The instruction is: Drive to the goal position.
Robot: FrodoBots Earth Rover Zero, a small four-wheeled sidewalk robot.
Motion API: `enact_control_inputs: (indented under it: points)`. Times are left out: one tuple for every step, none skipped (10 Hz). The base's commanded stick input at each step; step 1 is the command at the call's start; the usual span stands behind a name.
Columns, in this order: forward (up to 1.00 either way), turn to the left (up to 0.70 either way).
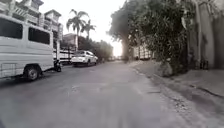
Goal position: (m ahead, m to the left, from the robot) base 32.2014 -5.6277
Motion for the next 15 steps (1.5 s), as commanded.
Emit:
enact_control_inputs:
  points:
    - [0.85, 0.0]
    - [0.85, 0.0]
    - [0.85, 0.0]
    - [0.85, 0.0]
    - [0.85, 0.0]
    - [0.85, 0.0]
    - [0.85, 0.0]
    - [0.85, 0.0]
    - [0.85, 0.0]
    - [0.85, 0.0]
    - [0.85, 0.0]
    - [0.85, 0.0]
    - [0.85, 0.0]
    - [0.85, 0.0]
    - [0.85, 0.0]
